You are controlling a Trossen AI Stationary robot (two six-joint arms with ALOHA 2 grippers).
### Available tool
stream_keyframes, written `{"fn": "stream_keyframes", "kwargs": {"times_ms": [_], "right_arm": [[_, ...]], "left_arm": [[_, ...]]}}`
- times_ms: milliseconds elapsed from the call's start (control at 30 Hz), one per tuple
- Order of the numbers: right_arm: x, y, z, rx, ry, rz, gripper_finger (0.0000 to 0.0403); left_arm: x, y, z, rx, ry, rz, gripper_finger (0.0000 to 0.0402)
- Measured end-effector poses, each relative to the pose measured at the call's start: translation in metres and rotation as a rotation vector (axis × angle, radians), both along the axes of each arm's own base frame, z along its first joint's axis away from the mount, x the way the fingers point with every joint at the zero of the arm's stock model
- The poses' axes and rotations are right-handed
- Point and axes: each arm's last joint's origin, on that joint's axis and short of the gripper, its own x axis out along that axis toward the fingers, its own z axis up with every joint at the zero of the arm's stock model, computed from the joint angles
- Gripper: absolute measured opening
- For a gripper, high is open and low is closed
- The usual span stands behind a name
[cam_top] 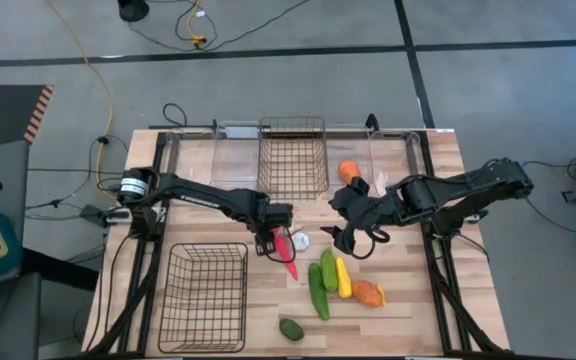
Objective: Sort produce into baskets
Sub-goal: Put the top orange carrot into the top wire basket
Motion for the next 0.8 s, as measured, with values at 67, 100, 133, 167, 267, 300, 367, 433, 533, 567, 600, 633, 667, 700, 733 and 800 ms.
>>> {"fn": "stream_keyframes", "kwargs": {"times_ms": [67,100,133,167,267,300,367,433,533,567,600,633,667,700,733,800], "right_arm": [[0.0000,0.0000,0.0000,0.000,0.000,0.000,0.0374],[0.0000,0.0000,0.0000,0.000,0.000,0.000,0.0374],[0.0000,0.0000,0.0000,0.000,0.000,0.000,0.0374],[0.0001,0.0000,-0.0001,0.000,0.000,0.000,0.0374],[0.0001,0.0000,-0.0001,0.000,0.000,0.000,0.0374],[0.0001,0.0000,-0.0001,0.000,0.000,0.000,0.0374],[0.0001,0.0000,-0.0001,0.000,0.000,0.000,0.0374],[0.0001,0.0000,-0.0001,0.000,0.000,0.000,0.0374],[0.0001,0.0000,-0.0001,0.000,0.000,0.000,0.0374],[0.0001,0.0000,-0.0001,0.000,0.000,0.000,0.0374],[0.0001,0.0000,0.0000,0.000,0.000,0.000,0.0374],[0.0001,0.0000,0.0000,0.000,0.000,0.000,0.0374],[0.0001,0.0000,0.0000,0.000,0.000,0.000,0.0374],[0.0001,0.0000,0.0000,0.000,0.000,0.000,0.0374],[0.0001,0.0000,0.0000,0.000,0.000,0.000,0.0374],[0.0001,0.0000,0.0000,0.000,0.000,0.000,0.0374]], "left_arm": [[0.0000,0.0007,0.0001,0.021,-0.002,0.022,0.0200],[-0.0001,0.0011,0.0000,0.037,-0.003,0.034,0.0209],[-0.0001,0.0015,0.0001,0.053,-0.005,0.048,0.0218],[0.0000,0.0021,0.0002,0.066,-0.007,0.057,0.0226],[0.0003,0.0028,0.0003,0.084,-0.012,0.074,0.0241],[0.0005,0.0029,0.0004,0.082,-0.015,0.084,0.0244],[0.0011,0.0028,0.0005,0.074,-0.024,0.099,0.0245],[0.0026,0.0036,-0.0001,0.066,-0.045,0.116,0.0245],[0.0048,0.0038,-0.0017,0.061,-0.081,0.146,0.0245],[0.0053,0.0039,-0.0027,0.060,-0.095,0.156,0.0245],[0.0057,0.0040,-0.0034,0.060,-0.105,0.166,0.0245],[0.0059,0.0041,-0.0038,0.063,-0.110,0.173,0.0245],[0.0057,0.0043,-0.0040,0.067,-0.110,0.178,0.0245],[0.0056,0.0045,-0.0041,0.074,-0.111,0.187,0.0245],[0.0053,0.0048,-0.0043,0.081,-0.110,0.201,0.0245],[0.0050,0.0050,-0.0046,0.080,-0.112,0.230,0.0245]]}}
